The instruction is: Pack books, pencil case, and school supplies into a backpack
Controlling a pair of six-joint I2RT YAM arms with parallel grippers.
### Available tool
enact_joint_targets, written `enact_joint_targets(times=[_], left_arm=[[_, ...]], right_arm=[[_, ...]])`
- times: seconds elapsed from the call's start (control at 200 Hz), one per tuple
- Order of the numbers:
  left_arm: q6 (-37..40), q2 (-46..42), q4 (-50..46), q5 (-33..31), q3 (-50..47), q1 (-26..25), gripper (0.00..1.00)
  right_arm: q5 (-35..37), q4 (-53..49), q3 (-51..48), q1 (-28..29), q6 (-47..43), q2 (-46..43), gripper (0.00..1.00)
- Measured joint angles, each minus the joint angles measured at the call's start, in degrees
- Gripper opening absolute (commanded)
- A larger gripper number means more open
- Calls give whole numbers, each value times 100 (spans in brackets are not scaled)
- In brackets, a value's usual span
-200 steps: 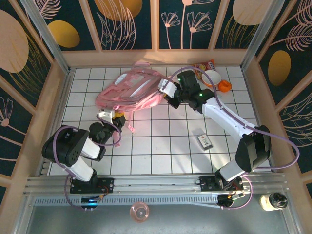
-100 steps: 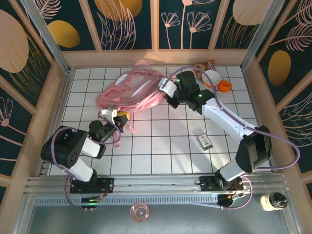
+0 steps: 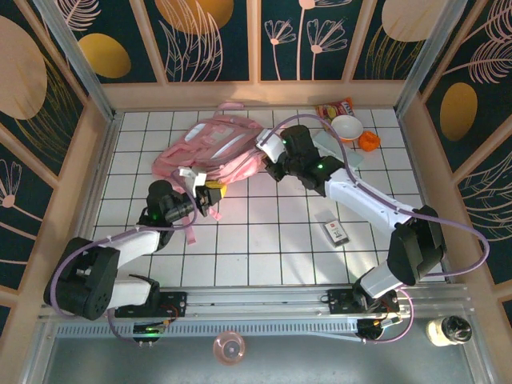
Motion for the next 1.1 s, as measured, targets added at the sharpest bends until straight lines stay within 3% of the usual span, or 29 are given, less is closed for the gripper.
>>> enact_joint_targets(times=[0.265, 0.385, 0.545, 0.736, 0.906, 1.096], left_arm=[[-238, -149, -1296, -153, 498, -507, 1], [-129, -149, -2181, -568, 968, -616, 14], [278, -337, -2883, -678, 1095, -671, 48], [1589, -931, -3926, -693, 1340, -756, 76], [2977, -1716, -4441, -1169, 1449, -778, 84], [4221, -2131, -4555, -1670, 1331, -776, 89]], right_arm=[[304, 426, -313, 208, 470, 24, 0], [525, 588, -417, 417, 437, 22, 0], [291, 782, -811, 417, 238, -70, 0], [-964, 734, -1200, -46, -570, -573, 0], [-1705, 461, -1143, -350, -1421, -938, 0], [-1956, 35, -1010, -442, -1969, -916, 0]])
